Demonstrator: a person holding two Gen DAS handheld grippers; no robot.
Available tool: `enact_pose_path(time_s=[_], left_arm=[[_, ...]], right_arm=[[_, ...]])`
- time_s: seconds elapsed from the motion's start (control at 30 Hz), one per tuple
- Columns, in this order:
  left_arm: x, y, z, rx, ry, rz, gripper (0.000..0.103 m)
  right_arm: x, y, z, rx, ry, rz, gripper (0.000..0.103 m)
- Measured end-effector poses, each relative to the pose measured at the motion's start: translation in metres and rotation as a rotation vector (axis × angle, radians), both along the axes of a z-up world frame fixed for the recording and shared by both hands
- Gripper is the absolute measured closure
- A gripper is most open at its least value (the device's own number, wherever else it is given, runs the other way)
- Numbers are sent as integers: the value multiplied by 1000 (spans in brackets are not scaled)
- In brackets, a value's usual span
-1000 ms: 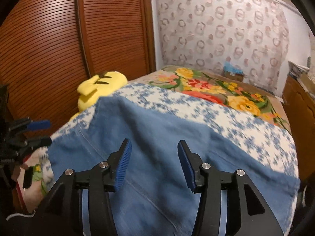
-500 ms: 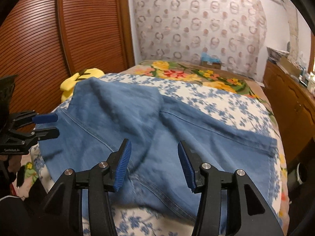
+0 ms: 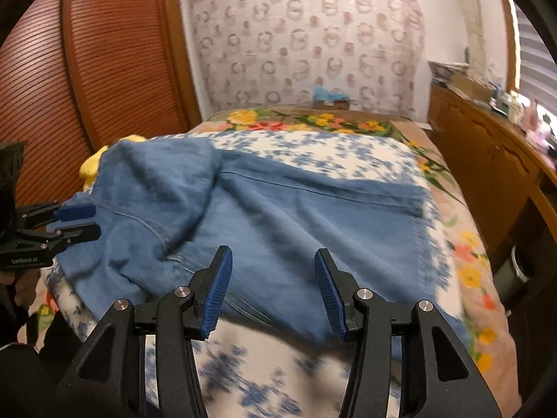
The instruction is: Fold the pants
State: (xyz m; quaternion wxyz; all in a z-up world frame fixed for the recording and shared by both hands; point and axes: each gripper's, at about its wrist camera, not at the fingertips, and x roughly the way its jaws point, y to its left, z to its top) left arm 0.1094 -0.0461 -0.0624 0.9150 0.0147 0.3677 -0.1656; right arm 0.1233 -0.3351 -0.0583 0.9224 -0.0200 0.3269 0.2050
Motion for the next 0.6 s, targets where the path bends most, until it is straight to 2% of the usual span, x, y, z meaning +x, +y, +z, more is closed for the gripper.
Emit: enact_pose_path(time_s=[0.43, 0.6], left_arm=[[7, -14, -24, 26, 58, -3, 48], [11, -17, -36, 28, 83, 10, 48]], right_arm=[[-29, -85, -14, -6, 38, -170, 53], [-33, -101, -21, 14, 58, -206, 53]])
